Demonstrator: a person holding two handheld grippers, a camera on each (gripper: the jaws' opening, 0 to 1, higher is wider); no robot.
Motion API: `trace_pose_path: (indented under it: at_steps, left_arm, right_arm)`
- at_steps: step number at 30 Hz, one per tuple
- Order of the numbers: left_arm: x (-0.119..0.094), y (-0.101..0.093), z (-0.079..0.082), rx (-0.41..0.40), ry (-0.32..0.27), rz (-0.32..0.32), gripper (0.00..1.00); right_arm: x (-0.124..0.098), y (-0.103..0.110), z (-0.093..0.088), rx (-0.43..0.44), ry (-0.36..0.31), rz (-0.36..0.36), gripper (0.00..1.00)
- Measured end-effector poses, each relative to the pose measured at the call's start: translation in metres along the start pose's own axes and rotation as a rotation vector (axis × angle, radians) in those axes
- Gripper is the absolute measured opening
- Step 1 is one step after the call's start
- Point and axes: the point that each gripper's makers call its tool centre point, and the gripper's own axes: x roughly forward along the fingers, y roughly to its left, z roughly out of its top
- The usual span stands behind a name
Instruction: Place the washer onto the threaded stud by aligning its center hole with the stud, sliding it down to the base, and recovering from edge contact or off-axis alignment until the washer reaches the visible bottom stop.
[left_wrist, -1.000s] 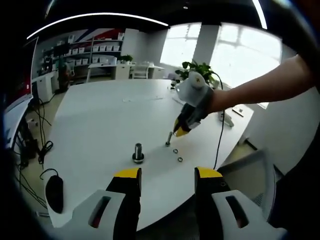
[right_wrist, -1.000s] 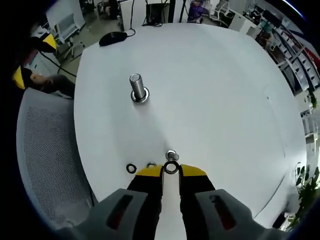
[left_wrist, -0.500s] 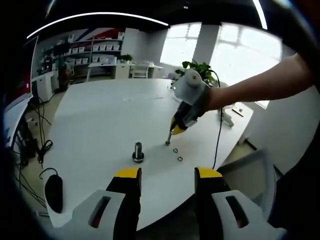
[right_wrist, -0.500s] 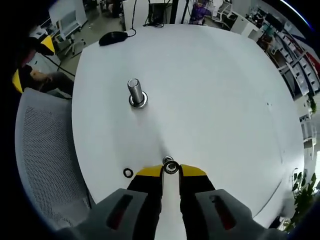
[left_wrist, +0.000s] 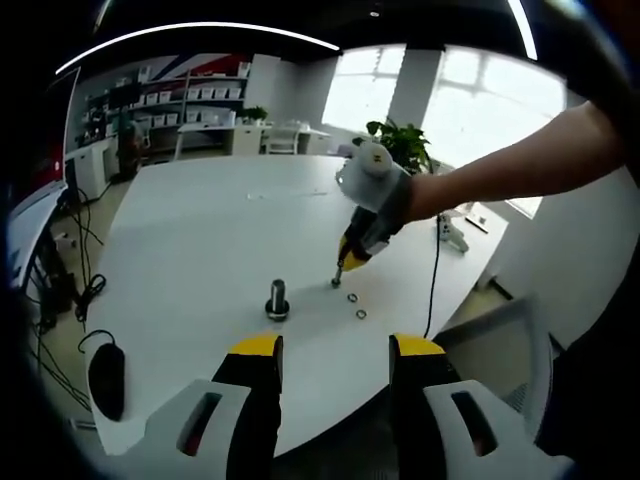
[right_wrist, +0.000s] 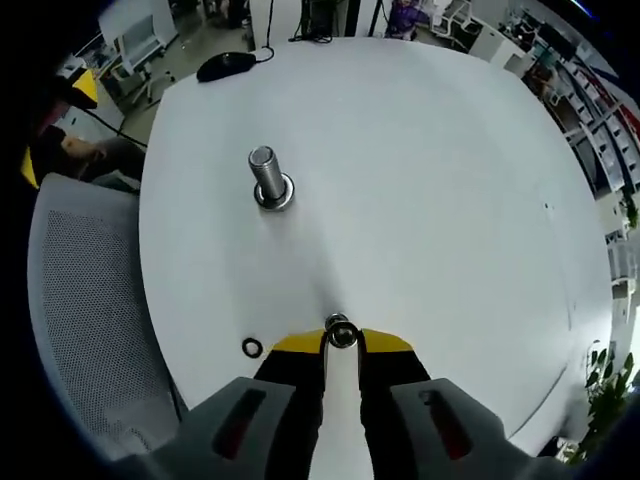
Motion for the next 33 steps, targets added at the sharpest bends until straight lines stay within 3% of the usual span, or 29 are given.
trace_pose_path:
  at_steps: [20, 33]
  left_arm:
    - [-0.002, 0.003, -0.005, -0.009, 0.007, 0.006, 0.41]
    - [0.001, 0.001, -0.007, -0.011, 0.014, -0.003, 0.41]
  right_arm:
    - [0.026, 0.001, -0.013, 0.077, 0.03, 0.027, 0.14]
    - [0.027, 0.001, -0.015, 0.081, 0.026, 0.019, 0.16]
